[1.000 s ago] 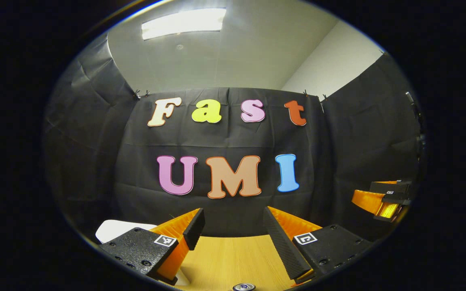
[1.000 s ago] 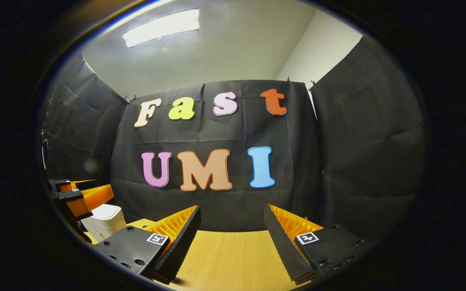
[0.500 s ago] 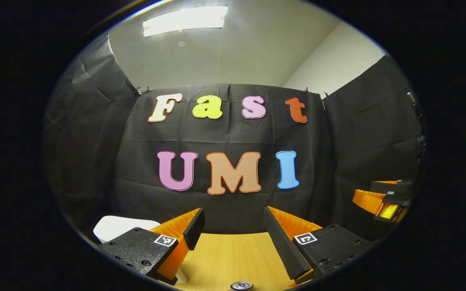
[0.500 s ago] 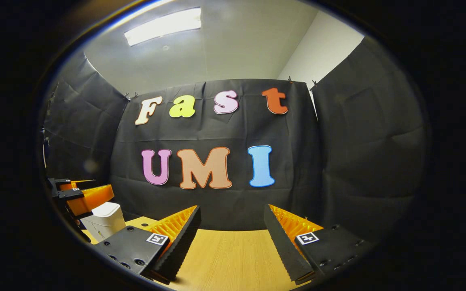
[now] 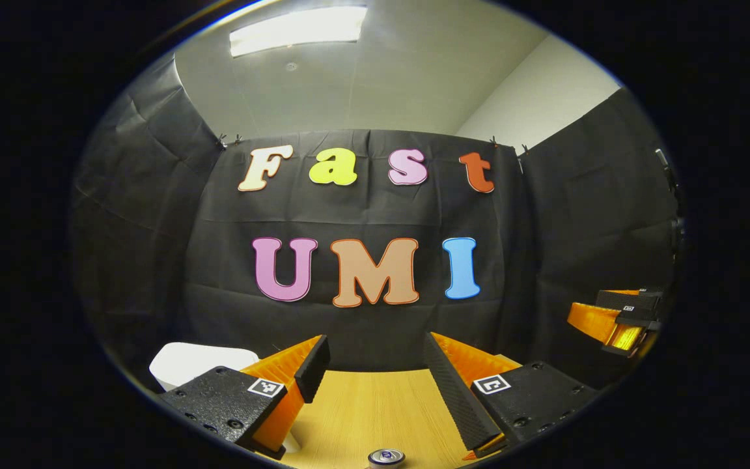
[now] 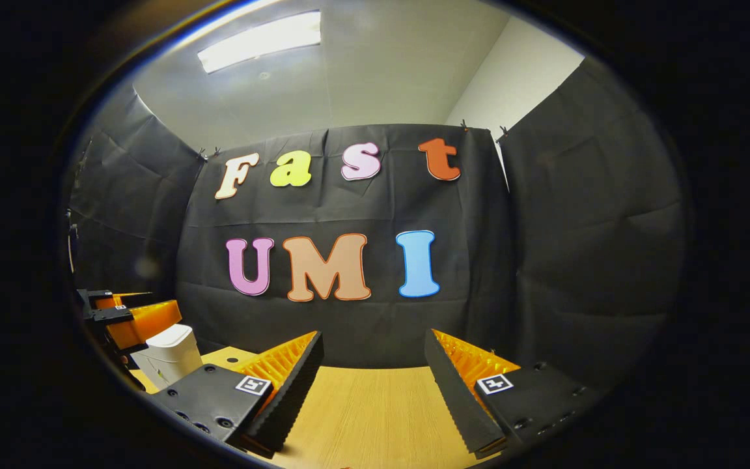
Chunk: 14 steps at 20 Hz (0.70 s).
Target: Press the lid of the desktop garbage bin to open it, pick up the crumpled paper on the desktop and throw it into the bin, then pick up the pop can on the desktop and drop it into the bin, and finally close the garbage bin lid.
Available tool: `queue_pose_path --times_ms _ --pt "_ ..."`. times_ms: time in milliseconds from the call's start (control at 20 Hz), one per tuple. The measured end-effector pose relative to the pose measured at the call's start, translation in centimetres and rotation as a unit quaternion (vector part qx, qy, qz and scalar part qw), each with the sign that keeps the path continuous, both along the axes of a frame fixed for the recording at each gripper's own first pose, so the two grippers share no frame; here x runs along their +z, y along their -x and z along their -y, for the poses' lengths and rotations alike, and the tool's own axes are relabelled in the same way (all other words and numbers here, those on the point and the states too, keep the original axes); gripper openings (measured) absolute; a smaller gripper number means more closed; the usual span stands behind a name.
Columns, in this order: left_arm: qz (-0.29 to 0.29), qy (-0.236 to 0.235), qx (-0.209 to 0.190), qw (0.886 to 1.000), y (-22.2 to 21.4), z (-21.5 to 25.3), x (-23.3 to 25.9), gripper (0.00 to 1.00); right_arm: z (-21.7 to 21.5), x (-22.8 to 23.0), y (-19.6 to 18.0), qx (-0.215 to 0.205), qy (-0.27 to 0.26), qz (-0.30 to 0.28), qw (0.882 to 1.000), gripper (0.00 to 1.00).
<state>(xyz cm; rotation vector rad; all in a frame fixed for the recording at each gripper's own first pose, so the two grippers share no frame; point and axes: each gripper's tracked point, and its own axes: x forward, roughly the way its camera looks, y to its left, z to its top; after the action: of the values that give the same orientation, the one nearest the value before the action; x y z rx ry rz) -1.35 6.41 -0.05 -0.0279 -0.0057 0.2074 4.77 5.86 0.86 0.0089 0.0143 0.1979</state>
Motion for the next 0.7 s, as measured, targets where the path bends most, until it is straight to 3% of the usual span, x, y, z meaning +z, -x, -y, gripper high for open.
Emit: queue_pose_path --times_ms 200,600,650,700 --pt "-0.009 0.001 0.000 1.000 0.2 0.3 -0.7 0.90 -0.3 -0.2 0.5 0.007 -0.001 -0.005 1.000 0.98" --pt "-0.018 -0.003 0.006 1.000 0.8 0.4 -1.2 0.90 -0.3 -1.0 0.7 0.014 0.005 -0.013 1.000 0.98" --pt "-0.020 -0.003 0.006 1.000 0.9 0.4 -1.2 0.94 -0.2 -1.1 0.7 0.013 0.003 -0.014 1.000 0.98" --pt "-0.021 -0.005 0.008 1.000 0.8 0.3 -1.2 0.90 -0.1 -1.0 0.7 0.012 0.001 -0.013 1.000 0.98"
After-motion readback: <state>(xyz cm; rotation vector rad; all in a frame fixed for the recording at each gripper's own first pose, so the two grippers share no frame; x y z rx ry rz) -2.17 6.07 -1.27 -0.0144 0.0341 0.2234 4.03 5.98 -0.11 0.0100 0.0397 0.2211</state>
